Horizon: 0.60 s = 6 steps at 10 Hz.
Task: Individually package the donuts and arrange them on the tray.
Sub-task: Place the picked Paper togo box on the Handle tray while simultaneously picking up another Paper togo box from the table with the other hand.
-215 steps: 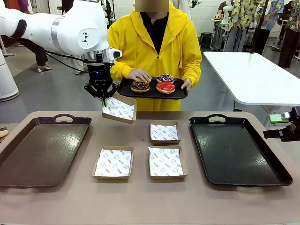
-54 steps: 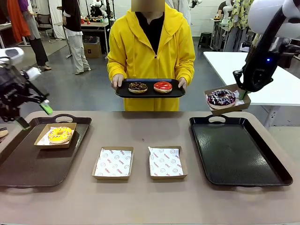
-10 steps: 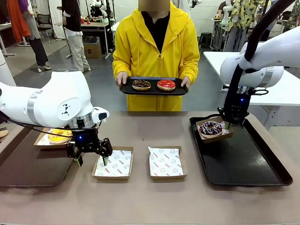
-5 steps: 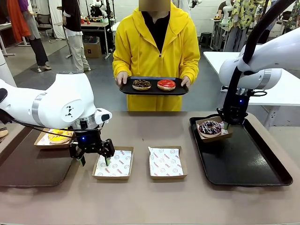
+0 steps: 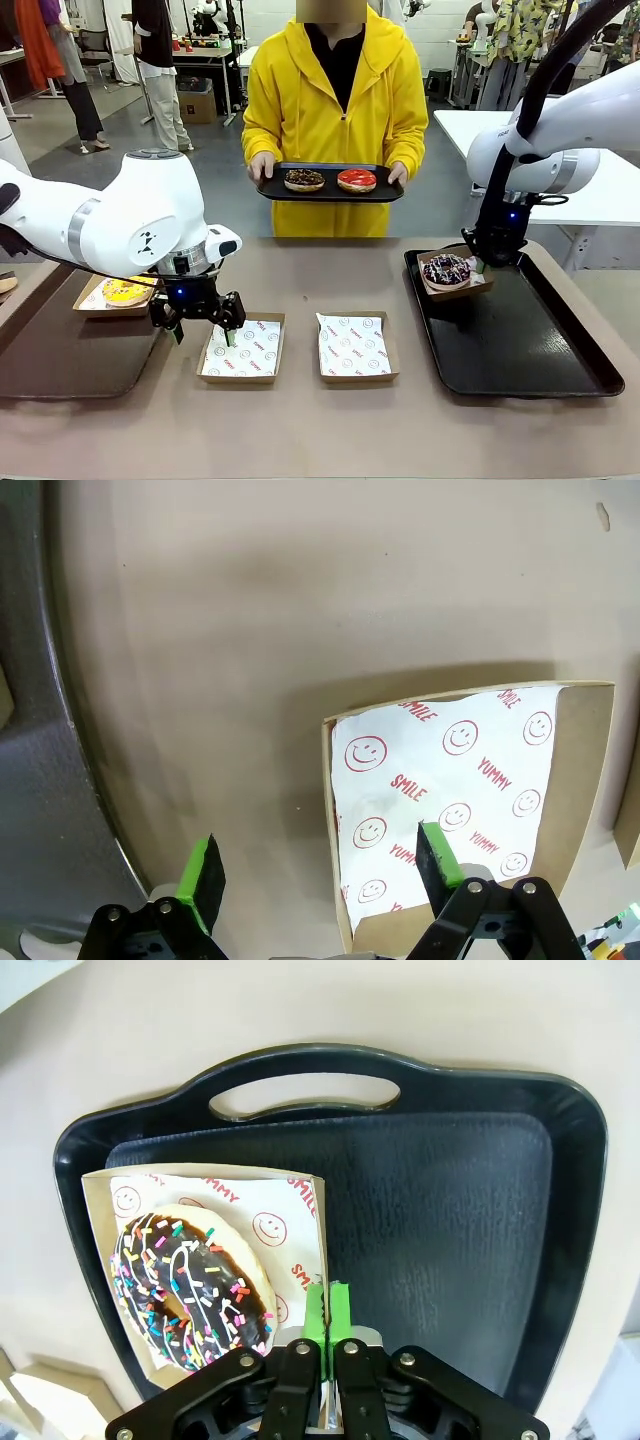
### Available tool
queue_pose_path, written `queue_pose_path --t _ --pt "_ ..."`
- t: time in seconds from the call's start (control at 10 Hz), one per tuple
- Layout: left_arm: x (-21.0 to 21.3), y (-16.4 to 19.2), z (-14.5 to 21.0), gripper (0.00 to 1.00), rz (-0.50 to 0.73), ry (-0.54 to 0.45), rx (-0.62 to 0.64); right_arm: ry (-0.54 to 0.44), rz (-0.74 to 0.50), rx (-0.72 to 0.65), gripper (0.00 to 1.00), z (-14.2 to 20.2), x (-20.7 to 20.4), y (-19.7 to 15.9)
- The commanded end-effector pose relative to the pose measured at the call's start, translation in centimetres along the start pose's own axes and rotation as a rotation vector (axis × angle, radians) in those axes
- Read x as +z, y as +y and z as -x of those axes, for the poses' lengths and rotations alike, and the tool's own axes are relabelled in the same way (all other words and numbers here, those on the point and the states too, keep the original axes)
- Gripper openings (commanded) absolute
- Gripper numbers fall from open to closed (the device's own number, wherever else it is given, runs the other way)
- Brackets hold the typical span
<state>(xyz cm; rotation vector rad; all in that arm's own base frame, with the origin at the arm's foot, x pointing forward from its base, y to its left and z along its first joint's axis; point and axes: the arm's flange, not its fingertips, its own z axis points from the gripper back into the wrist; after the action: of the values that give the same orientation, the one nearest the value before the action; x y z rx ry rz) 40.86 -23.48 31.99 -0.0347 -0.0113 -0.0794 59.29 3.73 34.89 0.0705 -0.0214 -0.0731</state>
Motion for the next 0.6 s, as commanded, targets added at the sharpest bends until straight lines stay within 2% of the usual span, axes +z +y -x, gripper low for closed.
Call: queue_pose_path --t 0.0,0.3,0.4,0.5 --pt "-0.28 -0.58 0.40 1.00 -0.033 -0.036 0.027 -0.022 0.004 -0.017 0.02 0.34 -0.48 -0.07" --pt "-0.31 -0.66 0.35 1.00 -0.035 -0.034 0.024 -0.024 0.007 -0.017 0.02 0.35 -0.57 -0.18" --pt "-0.28 -0.71 0.35 1.00 -0.029 -0.030 0.017 -0.019 0.001 -0.010 0.12 0.36 -0.57 -0.19" --pt "-0.21 -0.72 0.30 0.40 -0.018 -0.023 0.014 -0.016 -0.006 -0.004 0.62 0.37 -0.56 -0.23"
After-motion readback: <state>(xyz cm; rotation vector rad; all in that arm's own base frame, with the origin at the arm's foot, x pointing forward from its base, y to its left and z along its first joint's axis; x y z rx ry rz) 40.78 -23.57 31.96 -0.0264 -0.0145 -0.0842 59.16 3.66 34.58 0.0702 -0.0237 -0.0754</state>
